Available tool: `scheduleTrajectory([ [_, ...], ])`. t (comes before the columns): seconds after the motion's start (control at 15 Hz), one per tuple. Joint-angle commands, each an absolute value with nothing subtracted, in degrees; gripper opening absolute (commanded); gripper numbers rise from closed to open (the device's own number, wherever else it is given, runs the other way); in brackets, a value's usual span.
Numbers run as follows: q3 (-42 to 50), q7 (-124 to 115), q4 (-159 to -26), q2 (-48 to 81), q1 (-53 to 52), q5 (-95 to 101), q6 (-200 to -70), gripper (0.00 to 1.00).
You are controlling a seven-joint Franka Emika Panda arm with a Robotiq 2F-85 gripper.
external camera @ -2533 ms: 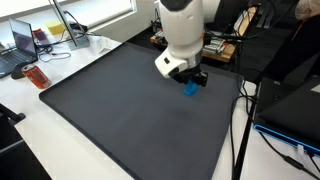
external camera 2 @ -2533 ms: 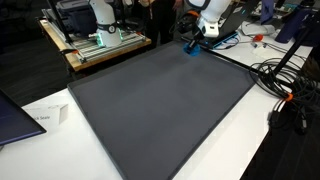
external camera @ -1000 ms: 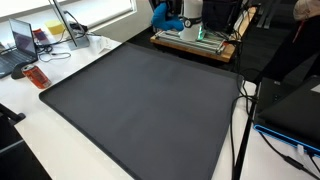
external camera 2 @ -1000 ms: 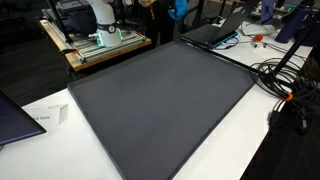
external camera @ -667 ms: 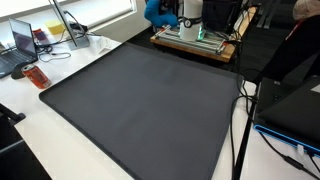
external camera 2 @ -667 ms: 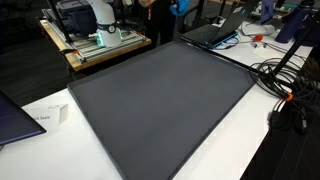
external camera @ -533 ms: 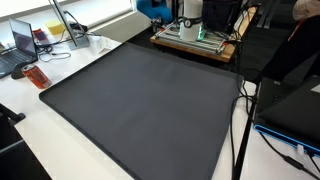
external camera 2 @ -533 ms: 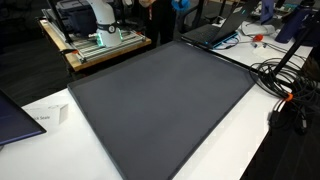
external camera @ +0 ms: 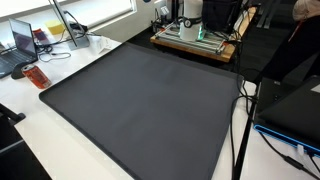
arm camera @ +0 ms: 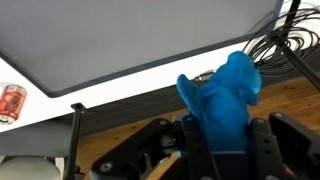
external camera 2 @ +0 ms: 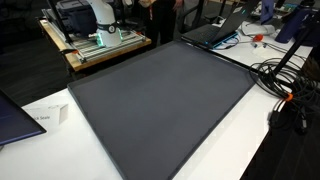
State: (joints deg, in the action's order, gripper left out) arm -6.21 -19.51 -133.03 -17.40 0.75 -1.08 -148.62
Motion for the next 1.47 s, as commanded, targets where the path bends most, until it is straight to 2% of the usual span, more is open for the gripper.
scheduleTrajectory([
  [0.0,-7.2,-22.8,-131.3,-18.5,3.0,2.5,-150.4,0.01],
  [0.73,-8.3,-23.7,-123.4,-21.5,6.5,8.8,-147.8,0.01],
  [1.4,-9.0,-22.6,-105.5,-19.7,7.5,13.6,-141.8,0.01],
])
